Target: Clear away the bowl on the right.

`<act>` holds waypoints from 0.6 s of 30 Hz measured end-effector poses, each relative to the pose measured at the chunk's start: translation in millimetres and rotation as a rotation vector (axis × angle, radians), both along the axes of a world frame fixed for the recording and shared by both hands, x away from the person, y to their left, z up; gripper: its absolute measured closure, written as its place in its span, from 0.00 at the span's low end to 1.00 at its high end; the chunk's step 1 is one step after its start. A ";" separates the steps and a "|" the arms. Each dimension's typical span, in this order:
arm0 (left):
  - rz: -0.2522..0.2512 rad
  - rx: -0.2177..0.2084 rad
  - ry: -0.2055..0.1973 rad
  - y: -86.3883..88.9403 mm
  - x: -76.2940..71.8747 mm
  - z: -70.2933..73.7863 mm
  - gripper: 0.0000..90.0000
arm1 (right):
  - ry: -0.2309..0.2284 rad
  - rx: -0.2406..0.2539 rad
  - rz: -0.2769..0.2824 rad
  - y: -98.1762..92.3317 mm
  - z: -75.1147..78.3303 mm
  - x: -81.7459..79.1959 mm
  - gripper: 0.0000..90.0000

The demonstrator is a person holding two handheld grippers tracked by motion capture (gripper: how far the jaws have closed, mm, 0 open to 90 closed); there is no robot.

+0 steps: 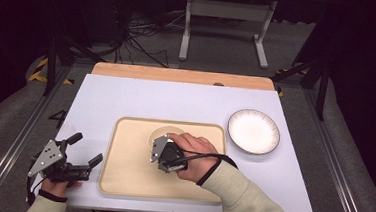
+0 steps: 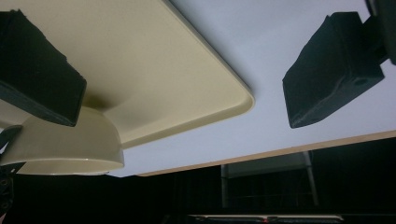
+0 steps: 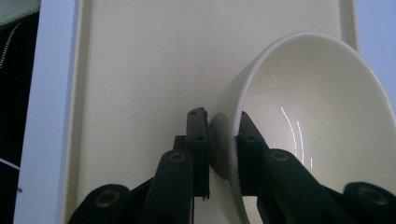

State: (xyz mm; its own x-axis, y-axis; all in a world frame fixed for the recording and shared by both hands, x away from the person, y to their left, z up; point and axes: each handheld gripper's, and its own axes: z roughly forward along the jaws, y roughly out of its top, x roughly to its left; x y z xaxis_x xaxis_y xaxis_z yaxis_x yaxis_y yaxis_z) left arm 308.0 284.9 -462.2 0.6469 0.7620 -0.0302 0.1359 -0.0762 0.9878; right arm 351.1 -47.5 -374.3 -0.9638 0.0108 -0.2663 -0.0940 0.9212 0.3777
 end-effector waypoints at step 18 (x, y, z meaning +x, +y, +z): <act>-0.003 0.007 0.001 0.4 -0.1 0.2 0.00 | 0.014 -0.010 -0.003 2.6 -15.5 7.9 0.88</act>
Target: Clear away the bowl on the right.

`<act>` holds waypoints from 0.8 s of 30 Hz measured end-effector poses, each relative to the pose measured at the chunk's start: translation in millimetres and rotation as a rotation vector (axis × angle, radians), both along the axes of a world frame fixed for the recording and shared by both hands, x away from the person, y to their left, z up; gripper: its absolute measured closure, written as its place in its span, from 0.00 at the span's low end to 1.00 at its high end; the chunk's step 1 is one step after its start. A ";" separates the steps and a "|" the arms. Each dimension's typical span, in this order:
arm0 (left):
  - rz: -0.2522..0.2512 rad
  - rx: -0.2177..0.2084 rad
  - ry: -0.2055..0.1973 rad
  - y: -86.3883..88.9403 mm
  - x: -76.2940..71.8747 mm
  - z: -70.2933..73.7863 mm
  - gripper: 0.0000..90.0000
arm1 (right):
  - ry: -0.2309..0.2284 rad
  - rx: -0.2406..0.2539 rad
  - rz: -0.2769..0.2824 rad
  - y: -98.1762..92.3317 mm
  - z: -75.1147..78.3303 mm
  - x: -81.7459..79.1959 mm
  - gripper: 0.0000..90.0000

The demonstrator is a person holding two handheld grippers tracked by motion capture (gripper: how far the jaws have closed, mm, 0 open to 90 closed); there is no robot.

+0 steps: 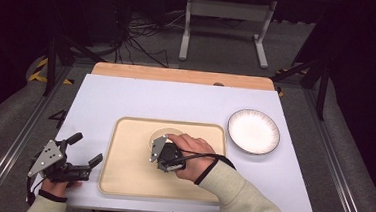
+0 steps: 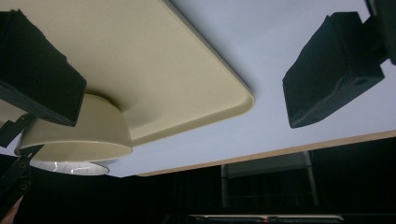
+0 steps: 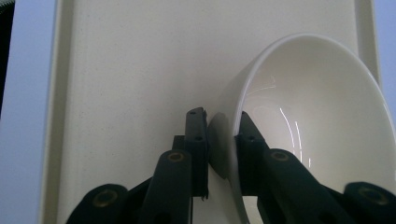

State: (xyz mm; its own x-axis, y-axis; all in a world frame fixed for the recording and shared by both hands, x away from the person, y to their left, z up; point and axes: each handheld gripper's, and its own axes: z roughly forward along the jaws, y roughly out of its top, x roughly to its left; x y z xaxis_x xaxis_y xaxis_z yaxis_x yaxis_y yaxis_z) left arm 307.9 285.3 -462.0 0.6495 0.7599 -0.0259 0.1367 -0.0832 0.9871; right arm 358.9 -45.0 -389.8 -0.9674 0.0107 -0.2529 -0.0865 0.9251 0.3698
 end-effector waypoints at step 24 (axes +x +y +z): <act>0.001 -0.002 -0.002 -0.4 -0.2 -0.1 0.00 | 0.074 0.030 -0.037 -1.0 -7.9 -0.9 0.86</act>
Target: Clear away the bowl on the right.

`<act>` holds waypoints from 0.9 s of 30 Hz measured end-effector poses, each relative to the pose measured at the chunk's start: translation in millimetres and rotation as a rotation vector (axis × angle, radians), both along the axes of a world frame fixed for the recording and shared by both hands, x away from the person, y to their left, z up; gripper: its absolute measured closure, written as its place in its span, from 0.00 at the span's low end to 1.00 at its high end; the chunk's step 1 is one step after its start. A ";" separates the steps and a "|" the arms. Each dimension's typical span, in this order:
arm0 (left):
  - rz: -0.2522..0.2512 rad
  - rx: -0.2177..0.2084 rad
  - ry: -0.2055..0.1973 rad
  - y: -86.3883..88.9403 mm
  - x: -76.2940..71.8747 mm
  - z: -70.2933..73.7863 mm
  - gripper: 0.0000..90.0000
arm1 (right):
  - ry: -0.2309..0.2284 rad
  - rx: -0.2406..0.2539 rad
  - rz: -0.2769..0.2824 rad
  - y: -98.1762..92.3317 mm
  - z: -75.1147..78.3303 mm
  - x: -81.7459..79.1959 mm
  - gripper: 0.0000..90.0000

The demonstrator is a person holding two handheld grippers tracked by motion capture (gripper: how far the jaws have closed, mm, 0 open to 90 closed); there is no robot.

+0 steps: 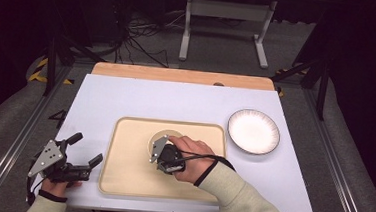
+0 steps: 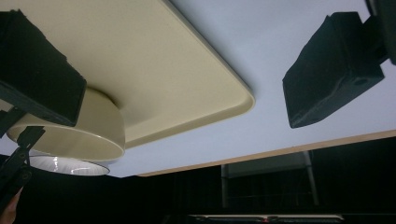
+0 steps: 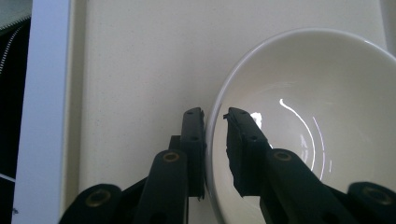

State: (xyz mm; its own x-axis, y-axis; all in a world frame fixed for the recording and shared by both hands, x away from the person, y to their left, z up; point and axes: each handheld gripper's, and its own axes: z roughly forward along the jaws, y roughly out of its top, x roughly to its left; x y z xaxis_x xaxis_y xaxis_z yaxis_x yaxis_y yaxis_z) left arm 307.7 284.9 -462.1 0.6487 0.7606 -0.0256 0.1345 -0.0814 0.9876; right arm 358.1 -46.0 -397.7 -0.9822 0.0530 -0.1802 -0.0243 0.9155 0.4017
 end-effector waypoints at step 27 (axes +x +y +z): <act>0.004 -0.008 0.004 0.3 0.5 -0.2 0.00 | -0.003 0.355 -0.150 -30.0 28.4 3.9 0.34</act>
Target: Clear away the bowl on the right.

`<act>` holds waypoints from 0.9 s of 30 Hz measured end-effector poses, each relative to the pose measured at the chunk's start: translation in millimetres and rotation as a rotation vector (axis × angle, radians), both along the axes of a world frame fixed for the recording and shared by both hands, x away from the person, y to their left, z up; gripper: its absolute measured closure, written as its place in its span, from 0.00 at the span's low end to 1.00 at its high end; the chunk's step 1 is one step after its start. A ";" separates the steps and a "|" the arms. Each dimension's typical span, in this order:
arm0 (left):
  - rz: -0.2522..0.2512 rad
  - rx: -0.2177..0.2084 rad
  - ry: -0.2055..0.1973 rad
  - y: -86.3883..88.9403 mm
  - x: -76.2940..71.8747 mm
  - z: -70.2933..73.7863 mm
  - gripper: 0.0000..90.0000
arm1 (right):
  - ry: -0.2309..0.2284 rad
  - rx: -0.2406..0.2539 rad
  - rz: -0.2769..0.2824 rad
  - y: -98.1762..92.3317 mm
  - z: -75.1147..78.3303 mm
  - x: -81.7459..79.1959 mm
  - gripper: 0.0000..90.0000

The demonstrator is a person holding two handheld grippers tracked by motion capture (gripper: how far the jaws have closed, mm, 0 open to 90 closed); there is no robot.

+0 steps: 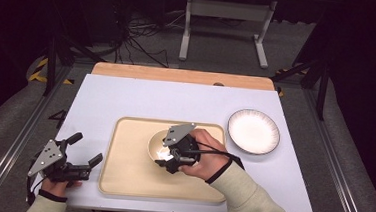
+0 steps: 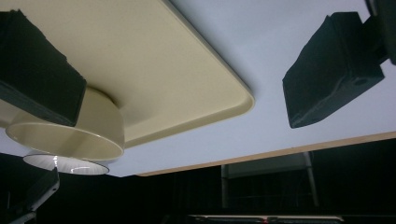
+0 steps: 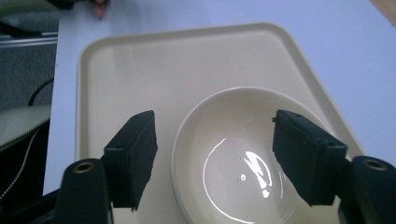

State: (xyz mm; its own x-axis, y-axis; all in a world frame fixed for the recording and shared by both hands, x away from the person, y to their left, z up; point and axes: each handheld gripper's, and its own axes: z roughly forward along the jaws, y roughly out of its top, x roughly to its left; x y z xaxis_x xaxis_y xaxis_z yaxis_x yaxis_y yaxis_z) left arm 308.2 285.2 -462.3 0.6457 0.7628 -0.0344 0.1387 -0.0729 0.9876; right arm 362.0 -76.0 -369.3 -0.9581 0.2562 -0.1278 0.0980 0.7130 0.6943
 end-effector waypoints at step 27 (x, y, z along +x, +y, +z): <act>0.000 -0.002 0.004 0.1 1.1 0.0 0.00 | -0.082 0.355 -0.067 -53.3 -1.1 -4.3 0.06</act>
State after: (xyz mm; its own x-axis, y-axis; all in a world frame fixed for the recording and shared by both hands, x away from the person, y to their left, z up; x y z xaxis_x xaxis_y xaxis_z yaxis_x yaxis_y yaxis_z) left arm 309.3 285.2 -462.3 0.6456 0.7627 -0.0384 0.1429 -0.0713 0.9872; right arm 357.7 -129.3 -370.3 -0.9281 0.3600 -0.0953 0.0699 0.4200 0.9048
